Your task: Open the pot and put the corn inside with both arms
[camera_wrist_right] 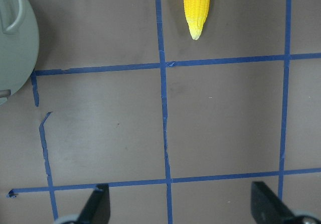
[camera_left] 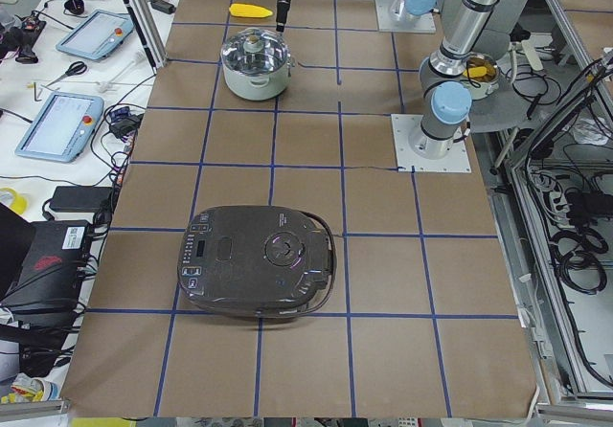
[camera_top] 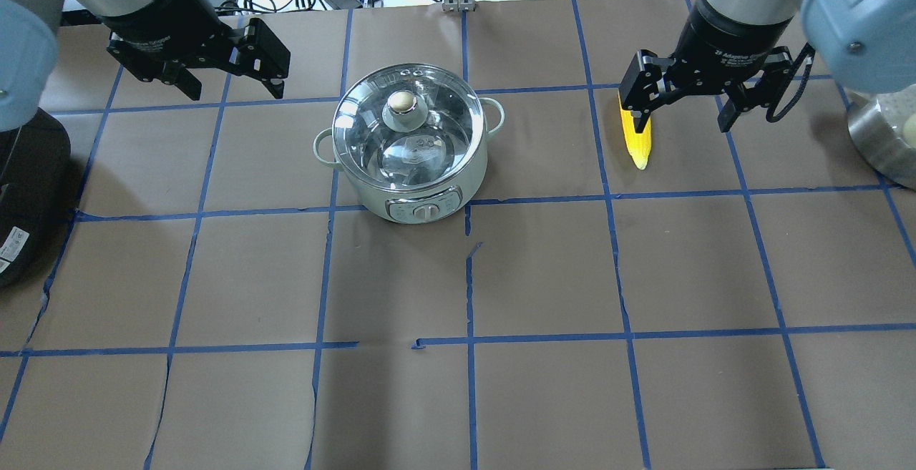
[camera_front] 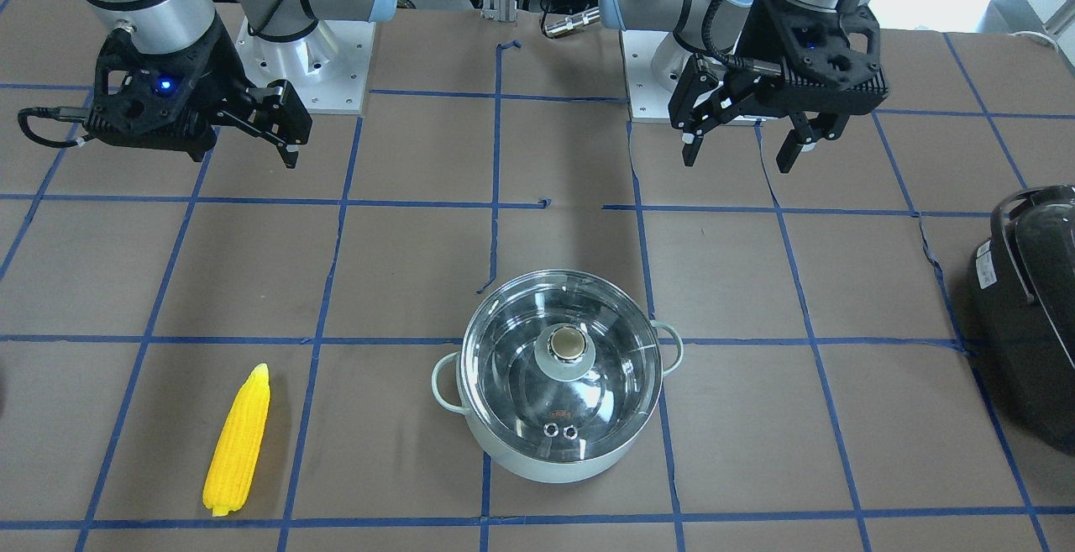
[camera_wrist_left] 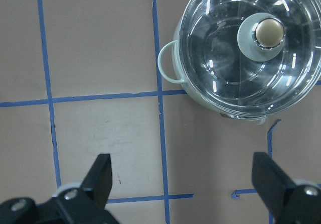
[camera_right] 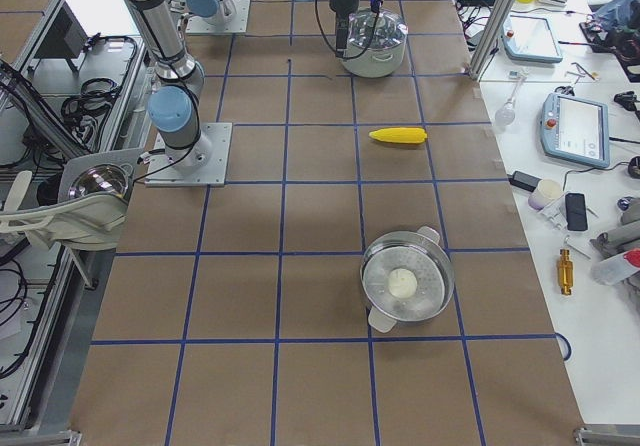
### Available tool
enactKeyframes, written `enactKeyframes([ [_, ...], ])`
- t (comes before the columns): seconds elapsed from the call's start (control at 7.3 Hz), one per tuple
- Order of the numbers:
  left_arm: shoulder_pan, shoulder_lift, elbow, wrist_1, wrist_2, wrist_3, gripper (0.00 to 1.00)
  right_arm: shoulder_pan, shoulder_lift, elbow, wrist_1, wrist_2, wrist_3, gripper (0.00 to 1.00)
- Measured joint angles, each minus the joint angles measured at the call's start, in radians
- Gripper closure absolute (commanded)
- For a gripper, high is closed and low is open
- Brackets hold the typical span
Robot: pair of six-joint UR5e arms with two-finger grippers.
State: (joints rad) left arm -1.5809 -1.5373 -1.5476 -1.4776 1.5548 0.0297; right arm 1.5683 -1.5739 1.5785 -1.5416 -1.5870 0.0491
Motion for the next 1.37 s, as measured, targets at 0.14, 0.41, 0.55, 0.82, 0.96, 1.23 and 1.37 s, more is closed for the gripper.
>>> enactKeyframes([
  [0.14,0.001,0.003,0.004,-0.031,0.002,0.0,0.0,0.0,0.0,0.0,0.0,-0.001,0.0,0.0],
  [0.41,0.005,0.01,0.021,-0.099,-0.001,-0.009,0.0,-0.001,-0.001,-0.001,0.0,-0.001,0.0,0.0],
  [0.55,0.005,0.008,0.025,-0.108,0.0,-0.011,0.0,-0.001,-0.001,-0.002,0.0,0.003,0.0,0.0],
  [0.82,0.005,0.002,0.027,-0.111,0.001,-0.013,0.0,-0.002,0.0,-0.003,-0.003,0.007,0.001,0.0],
  [0.96,0.002,-0.003,0.026,-0.109,0.001,-0.018,0.0,-0.002,0.0,-0.003,-0.007,0.01,0.002,0.0],
  [1.23,-0.004,-0.012,0.034,-0.104,-0.005,-0.047,0.0,-0.003,0.002,-0.003,-0.014,0.012,0.003,0.0],
  [1.37,-0.005,-0.022,0.054,-0.106,-0.01,-0.054,0.0,-0.008,0.007,-0.002,-0.036,0.012,0.002,0.0],
])
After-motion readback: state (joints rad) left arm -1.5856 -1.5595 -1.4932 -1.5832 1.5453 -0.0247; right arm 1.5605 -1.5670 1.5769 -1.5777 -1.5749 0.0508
